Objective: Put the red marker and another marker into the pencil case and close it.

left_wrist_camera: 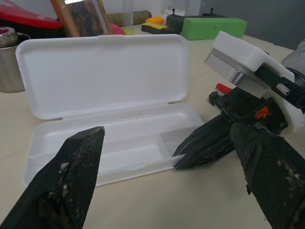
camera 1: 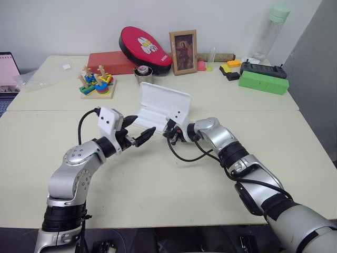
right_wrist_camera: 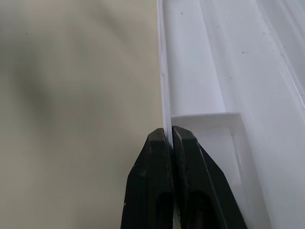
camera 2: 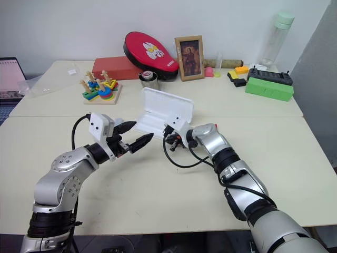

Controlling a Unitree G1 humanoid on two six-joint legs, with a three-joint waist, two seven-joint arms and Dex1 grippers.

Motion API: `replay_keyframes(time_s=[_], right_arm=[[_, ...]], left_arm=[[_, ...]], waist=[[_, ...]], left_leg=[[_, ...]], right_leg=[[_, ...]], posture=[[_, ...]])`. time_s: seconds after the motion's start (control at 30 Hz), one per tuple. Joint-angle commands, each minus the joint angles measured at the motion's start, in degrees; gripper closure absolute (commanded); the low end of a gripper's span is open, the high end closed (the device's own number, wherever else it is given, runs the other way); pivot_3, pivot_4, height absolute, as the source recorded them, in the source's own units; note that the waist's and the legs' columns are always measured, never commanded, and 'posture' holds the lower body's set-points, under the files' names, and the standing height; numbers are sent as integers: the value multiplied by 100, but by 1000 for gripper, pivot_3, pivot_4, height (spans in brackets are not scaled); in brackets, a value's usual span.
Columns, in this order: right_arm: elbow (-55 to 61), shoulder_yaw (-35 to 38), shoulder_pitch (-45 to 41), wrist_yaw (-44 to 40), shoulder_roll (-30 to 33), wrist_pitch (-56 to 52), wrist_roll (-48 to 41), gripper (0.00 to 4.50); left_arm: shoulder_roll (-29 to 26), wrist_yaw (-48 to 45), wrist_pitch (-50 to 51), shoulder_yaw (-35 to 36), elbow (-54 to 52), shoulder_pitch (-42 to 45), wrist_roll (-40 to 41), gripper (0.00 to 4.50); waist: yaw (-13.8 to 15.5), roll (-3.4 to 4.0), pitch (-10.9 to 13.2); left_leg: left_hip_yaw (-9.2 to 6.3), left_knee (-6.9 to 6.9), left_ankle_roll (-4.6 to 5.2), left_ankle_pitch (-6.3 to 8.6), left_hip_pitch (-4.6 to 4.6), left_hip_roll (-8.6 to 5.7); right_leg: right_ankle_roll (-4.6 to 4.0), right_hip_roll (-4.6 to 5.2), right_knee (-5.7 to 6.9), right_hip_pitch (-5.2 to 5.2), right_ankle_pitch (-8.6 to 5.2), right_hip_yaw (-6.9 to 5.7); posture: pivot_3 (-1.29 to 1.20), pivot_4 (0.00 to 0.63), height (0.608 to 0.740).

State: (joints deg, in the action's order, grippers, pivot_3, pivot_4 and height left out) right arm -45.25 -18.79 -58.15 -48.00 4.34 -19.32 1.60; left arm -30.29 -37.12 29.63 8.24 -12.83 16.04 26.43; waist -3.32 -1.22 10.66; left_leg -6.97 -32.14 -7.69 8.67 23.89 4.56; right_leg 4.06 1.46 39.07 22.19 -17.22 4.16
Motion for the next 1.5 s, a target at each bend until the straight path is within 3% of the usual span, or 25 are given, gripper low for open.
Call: replay_keyframes(time_s=[0.03,0.3,0.67,0.77,0.87,1.03,1.13,1.27,1.33,1.4,1.5], right_arm=[[1007,-80,390,-530,214,284,-90,4447],[3080,-680,1513,-1394,800,-30,-116,4447],[3466,-1027,1924,-1213,811,-252,68,4447],[3525,-915,1925,-1130,787,-292,11,3995],[3813,-709,1988,-1096,858,-437,-150,3197],[5192,-36,2249,-1270,1325,-1414,-879,2239],[5894,614,2444,-1038,1575,-2110,-1389,1441],[6318,1372,2839,-195,1948,-2916,-1312,495],[6237,1696,2901,616,1903,-3352,-999,31],[6035,2091,2850,1547,1670,-4036,-688,31],[6087,2205,2919,2094,1338,-4512,-675,31]], left_arm=[[-128,-87,13,123,-374,-110,136,0],[-479,-335,211,230,-732,-609,358,0],[-472,-334,345,-3,-794,-447,353,0],[-482,-394,387,-84,-842,-414,369,0],[-426,-434,442,-248,-953,-370,400,0],[-306,-577,514,-813,-1174,-286,352,0],[-246,-677,462,-1058,-1140,-177,301,0],[1,-757,357,-1396,-922,204,209,0],[155,-797,265,-1613,-700,442,81,0],[330,-881,104,-1851,-388,712,-85,0],[498,-1005,-115,-2034,-37,978,-260,0]], waist=[[5,0,0],[3,1,1],[-1,0,0],[0,0,0],[5,0,0],[59,1,1],[64,0,1],[88,1,1],[97,1,0],[90,2,0],[62,2,0]], left_leg=[[0,0,0,0,1,0],[-1,4,0,0,0,1],[-1,-4,0,0,-2,2],[-3,-3,0,0,-2,2],[-2,-4,0,0,-1,2],[-3,-4,0,0,6,1],[-5,-6,0,0,4,1],[-5,-13,1,0,4,1],[-5,-20,1,1,4,0],[-5,-23,1,1,4,0],[-5,-36,1,1,7,0]], right_leg=[[0,0,-1,0,0,0],[0,-1,-1,2,-1,0],[3,-2,-2,-1,-3,1],[3,-3,-2,-1,-2,0],[3,-3,-3,-1,-2,1],[3,-1,-6,-1,-2,0],[2,-2,-5,-3,-2,-1],[6,-3,-6,-6,-4,-2],[6,-3,-8,-8,-4,-1],[6,-4,-5,-8,-4,-1],[4,-5,0,-8,-1,1]], posture=[[0,150,740],[0,150,740],[0,150,740],[0,150,740],[0,150,740],[0,150,740],[0,150,740],[0,150,740],[0,150,740],[0,150,740],[0,150,740]])
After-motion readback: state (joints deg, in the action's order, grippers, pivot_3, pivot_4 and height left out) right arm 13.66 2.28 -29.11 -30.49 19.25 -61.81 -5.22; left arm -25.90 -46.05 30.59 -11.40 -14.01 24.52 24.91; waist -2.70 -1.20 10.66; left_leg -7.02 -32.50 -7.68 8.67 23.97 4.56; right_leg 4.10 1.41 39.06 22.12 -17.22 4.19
